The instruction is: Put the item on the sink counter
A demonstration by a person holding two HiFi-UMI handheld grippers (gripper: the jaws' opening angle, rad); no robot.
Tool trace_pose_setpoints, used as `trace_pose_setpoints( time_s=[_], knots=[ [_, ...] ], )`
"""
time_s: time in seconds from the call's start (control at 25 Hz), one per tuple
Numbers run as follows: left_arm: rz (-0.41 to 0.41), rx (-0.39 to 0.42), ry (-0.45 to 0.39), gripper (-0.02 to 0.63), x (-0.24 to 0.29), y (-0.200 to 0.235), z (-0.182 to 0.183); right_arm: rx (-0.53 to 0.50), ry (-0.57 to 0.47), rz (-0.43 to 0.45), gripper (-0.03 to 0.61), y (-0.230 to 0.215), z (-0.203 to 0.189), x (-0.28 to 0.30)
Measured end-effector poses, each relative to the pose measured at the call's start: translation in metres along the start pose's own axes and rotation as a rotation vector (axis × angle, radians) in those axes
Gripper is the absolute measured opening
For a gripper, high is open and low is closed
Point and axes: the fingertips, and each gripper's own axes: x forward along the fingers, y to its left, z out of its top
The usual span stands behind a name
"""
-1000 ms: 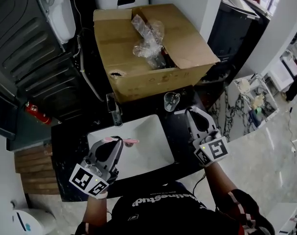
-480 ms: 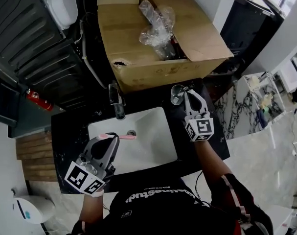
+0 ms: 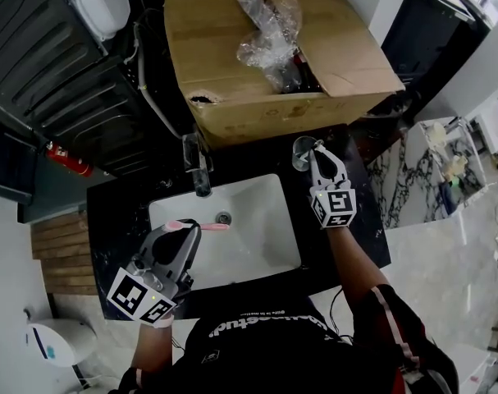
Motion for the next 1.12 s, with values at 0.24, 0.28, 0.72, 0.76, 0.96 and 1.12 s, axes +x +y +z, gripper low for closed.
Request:
trace_pose_setpoints(
  time_s=[0.24,0.28,0.72,0.76,0.96,1.12],
  knots=[
    [-0.012,-0.004,0.0,0.038,-0.002,-0.002,-0.001,-0.02,0.032,0.004,0.049,0.01,-0.007,-0.014],
    [-0.014,-0.004,-0.001,0.038,-0.003,-0.002,-0.001,-0.019,0.038,0.005,0.049,0.011,-0.008,-0.016],
    [-0.045,0.004,-0.048,0.038,-0.02,-0.009,0.011,0.021,0.108,0.041,0.135,0.029,-0.008,-0.042],
    [-0.049,0.003,-0.054,0.038,-0.021,-0.009,0.012,0.026,0.108,0.034,0.143,0.03,-0.005,-0.047],
    [-0.069,0.006,-0.083,0.038,-0.027,-0.01,0.017,0.009,0.076,0.02,0.153,0.042,0.019,-0.081],
    [-0.086,0.006,-0.105,0.038,-0.028,-0.011,0.022,-0.071,-0.002,0.067,0.153,0.073,0.065,-0.112]
  ],
)
